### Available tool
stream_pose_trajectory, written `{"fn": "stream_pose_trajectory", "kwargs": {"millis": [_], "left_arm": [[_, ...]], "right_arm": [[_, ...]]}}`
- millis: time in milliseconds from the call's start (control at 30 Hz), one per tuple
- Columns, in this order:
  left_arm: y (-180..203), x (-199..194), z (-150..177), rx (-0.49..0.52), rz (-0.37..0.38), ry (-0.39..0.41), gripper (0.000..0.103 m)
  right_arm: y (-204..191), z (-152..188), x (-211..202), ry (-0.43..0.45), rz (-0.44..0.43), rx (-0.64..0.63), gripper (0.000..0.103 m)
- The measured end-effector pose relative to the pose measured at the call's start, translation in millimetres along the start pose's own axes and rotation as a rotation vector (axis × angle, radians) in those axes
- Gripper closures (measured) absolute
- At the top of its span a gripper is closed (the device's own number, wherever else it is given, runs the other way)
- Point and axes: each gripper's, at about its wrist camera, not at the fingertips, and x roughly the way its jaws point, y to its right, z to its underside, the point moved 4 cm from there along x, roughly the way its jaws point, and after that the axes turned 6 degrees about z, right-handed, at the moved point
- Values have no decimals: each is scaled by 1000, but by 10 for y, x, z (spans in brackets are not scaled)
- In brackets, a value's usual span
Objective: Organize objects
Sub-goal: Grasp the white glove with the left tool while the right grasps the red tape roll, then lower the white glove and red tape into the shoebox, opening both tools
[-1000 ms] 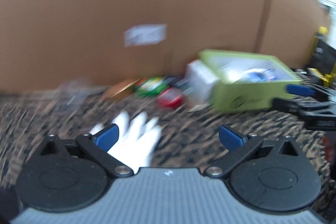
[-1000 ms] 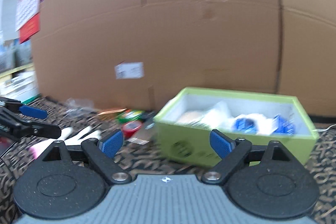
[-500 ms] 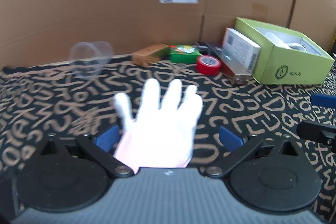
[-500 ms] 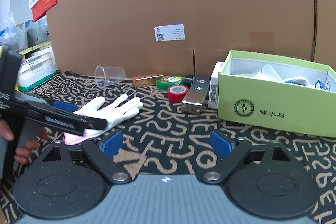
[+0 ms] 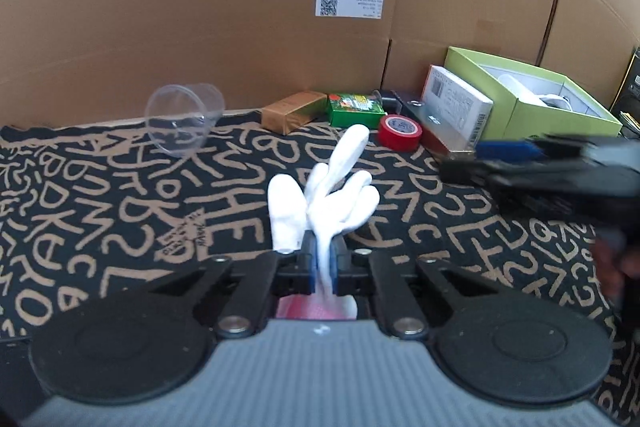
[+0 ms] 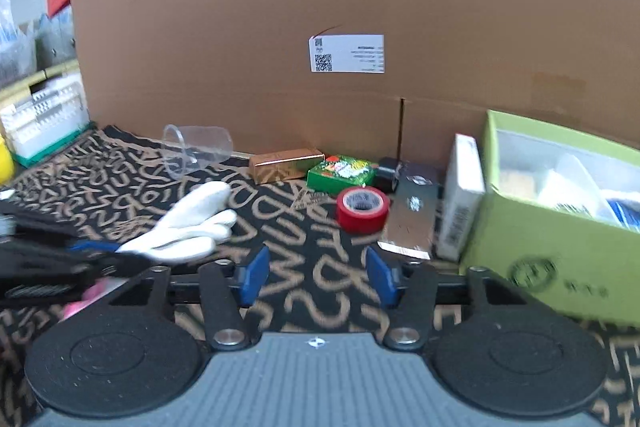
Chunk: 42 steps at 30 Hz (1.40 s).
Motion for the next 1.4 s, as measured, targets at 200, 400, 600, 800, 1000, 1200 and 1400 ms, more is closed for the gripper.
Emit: {"fn": "stream_pose_trajectory", "kwargs": {"millis": [200,400,600,800,1000,1200,1400], "left_arm": [[-52,-1,22,-8,9,7,79],[-129,69,2,-28,37,0,64],[-149,190,19,-18,46,-18,46],[-185,238,29,-14,53,-25,54],[-138,235,40,31,18,-32,83],[-69,172,57,1,32,-52,91],[251,8,-72,-3,137,-50,92]], "right_arm": [[-17,-109,445,-28,51,-43,62],[70,-180,758,-38,164,-69,55],[123,-208,961,-67,127,-49,51],[60,-101,750,-75,74,-50,52],[-8,124,376,-66,34,-54,52],[22,368,-7,-74,-17,-32,52],[181,483,-495,-23,-33,-14,52]]}}
